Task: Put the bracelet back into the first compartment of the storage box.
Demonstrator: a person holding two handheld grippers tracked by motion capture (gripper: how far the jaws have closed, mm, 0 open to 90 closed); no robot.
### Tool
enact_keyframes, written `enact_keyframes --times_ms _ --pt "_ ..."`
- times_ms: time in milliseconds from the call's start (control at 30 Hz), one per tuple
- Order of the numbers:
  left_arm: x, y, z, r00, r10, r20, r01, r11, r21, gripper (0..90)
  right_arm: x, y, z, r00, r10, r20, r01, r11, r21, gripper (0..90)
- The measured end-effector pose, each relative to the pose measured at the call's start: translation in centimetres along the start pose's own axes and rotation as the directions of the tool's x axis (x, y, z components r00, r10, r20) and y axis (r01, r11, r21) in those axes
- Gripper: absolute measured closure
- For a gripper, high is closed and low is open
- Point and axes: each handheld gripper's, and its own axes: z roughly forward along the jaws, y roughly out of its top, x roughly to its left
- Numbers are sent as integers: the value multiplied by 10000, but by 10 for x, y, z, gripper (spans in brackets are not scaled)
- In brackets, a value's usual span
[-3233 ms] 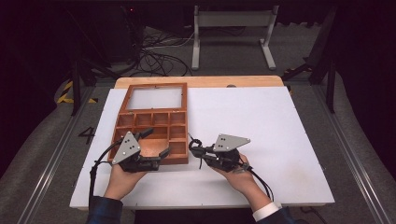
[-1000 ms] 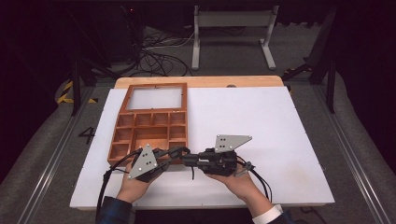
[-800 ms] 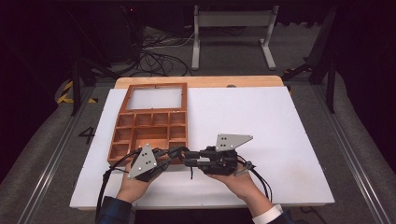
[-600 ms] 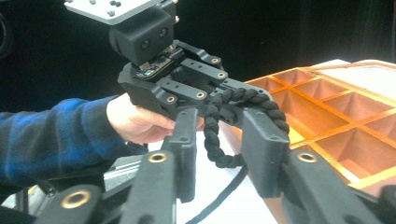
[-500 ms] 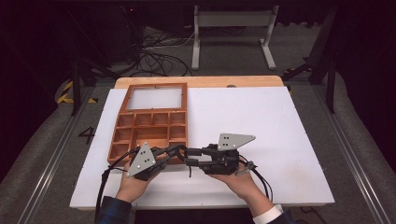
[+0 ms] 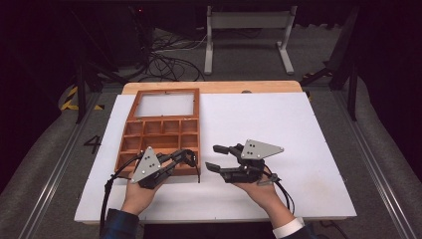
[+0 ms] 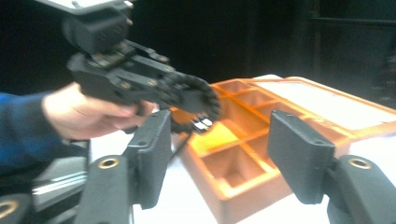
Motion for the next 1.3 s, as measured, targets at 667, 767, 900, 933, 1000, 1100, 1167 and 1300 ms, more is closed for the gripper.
enact_keyframes --times_ms 667,767,900,933,1000,1100,1167,1300 --pt "20 1 -13 9946 -457 -935 462 9989 26 851 -19 -11 -30 9768 11 2142 -55 9998 202 170" --pt "20 1 -12 9938 -524 -984 532 9986 64 850 -21 -11 -36 9720 -3 2352 -42 9998 190 144" --pt "22 1 -14 9923 -512 -1130 529 9985 120 851 -25 -11 -48 9665 100 2566 -86 9999 -67 125" --pt "24 2 -15 9918 -489 -1184 506 9987 115 850 -26 -11 -51 9646 115 2635 -90 9999 -109 120" --pt "26 2 -16 9904 -473 -1300 496 9987 145 850 -28 -11 -57 9619 115 2731 -69 9998 -176 108" --pt "28 3 -16 9876 -681 -1417 707 9974 132 850 -32 -11 -65 9582 185 2854 -117 9996 -252 71" --pt "29 3 -15 9861 -737 -1488 768 9969 148 851 -34 -10 -69 9559 192 2930 -112 9995 -291 60" --pt "33 5 -16 9826 -788 -1681 822 9965 130 850 -37 -10 -75 9531 244 3016 -147 9993 -343 48"
